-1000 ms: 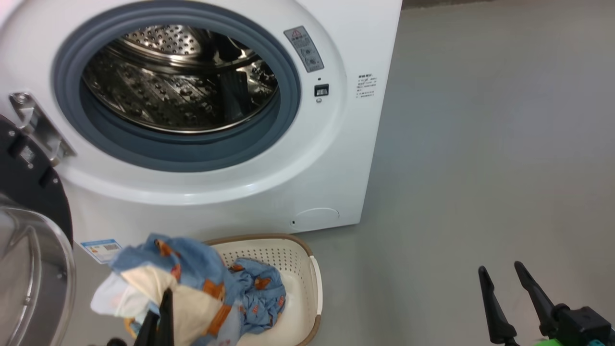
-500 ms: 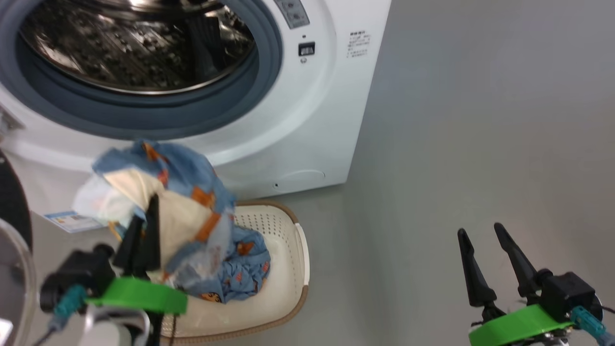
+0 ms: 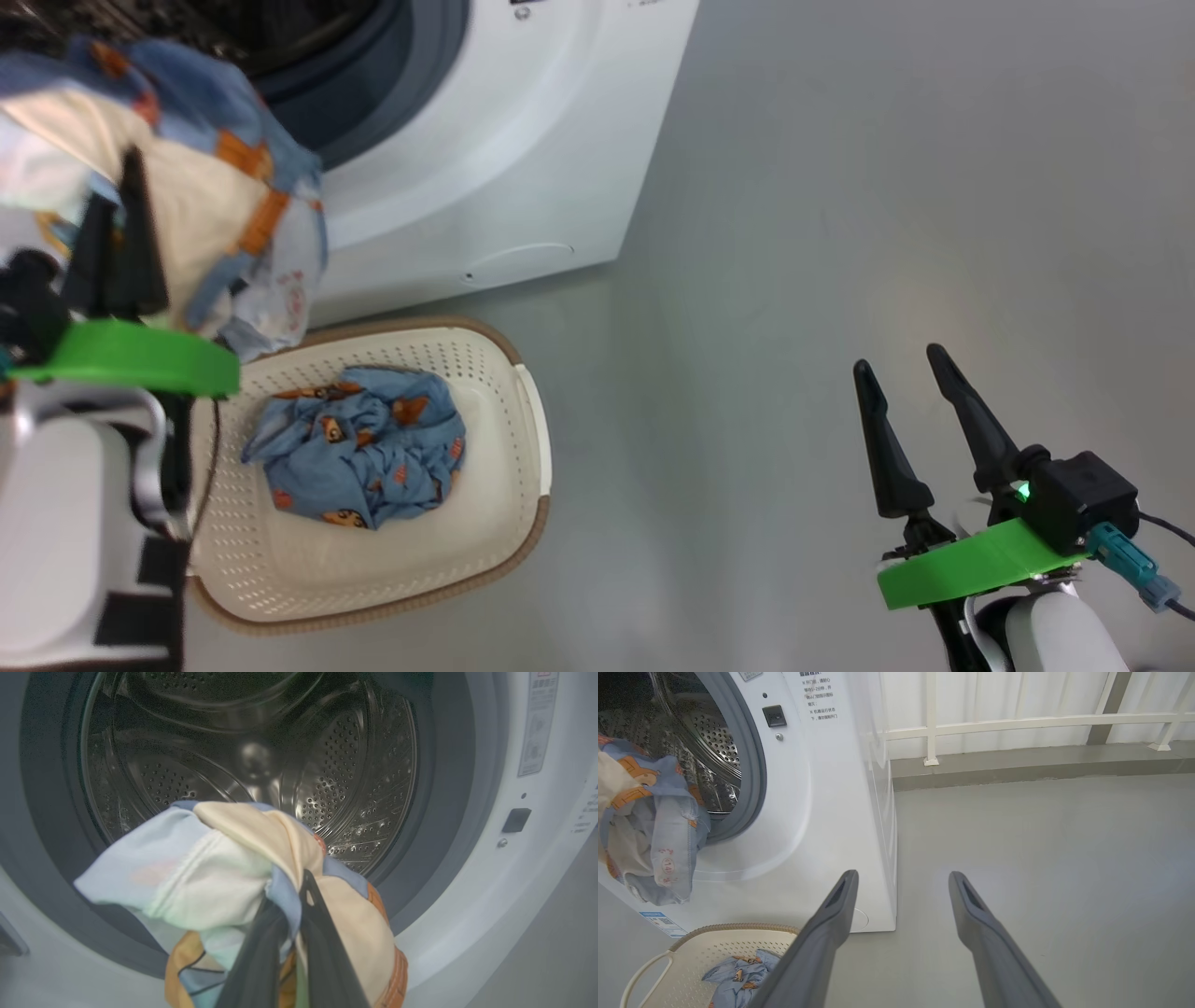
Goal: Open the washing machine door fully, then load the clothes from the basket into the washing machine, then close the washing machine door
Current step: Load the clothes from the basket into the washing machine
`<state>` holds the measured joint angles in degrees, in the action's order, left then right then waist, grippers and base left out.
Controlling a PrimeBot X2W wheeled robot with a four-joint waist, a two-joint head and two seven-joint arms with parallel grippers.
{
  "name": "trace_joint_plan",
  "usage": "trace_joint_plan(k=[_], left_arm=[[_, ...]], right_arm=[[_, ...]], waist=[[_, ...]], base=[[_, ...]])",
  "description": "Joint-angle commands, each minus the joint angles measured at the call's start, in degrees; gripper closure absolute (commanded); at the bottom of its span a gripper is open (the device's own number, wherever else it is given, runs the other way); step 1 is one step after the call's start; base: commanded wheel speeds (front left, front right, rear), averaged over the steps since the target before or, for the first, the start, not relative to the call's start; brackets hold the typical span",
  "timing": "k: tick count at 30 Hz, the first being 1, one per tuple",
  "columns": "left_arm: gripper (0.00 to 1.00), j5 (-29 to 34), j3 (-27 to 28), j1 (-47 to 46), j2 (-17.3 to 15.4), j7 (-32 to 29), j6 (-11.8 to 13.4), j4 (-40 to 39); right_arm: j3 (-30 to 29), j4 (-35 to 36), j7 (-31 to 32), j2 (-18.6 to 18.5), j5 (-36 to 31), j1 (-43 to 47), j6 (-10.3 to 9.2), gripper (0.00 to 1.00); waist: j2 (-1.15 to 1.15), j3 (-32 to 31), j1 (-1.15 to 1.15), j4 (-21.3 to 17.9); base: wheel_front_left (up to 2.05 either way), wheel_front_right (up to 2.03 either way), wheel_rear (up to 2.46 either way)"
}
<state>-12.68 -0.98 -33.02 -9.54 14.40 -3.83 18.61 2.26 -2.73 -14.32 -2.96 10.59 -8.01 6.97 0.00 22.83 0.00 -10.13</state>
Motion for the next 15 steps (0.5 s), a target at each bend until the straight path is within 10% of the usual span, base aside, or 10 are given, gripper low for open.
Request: trace_joint_plan(k=[1,15], left_arm=[[1.00,1.0,2.3,-2.7,-2.6,0.6,0.4,-0.9],[1.00,6.0,4.2,-17.5,-4.4,0.6,-0.4,3.1]], right_arm=[[1.7,1.5,-0.7,0.0,0.4,-1.3,0.52,0.00],[4.3,1.4,-0.7,0.1,2.7,-5.0,0.52,0.00]], waist=[[0.00,3.0,0.00,-2.3],[0.00,10.2,0.00,-5.1]], base=[[0.00,0.00,0.00],[0.00,0.00,0.00]])
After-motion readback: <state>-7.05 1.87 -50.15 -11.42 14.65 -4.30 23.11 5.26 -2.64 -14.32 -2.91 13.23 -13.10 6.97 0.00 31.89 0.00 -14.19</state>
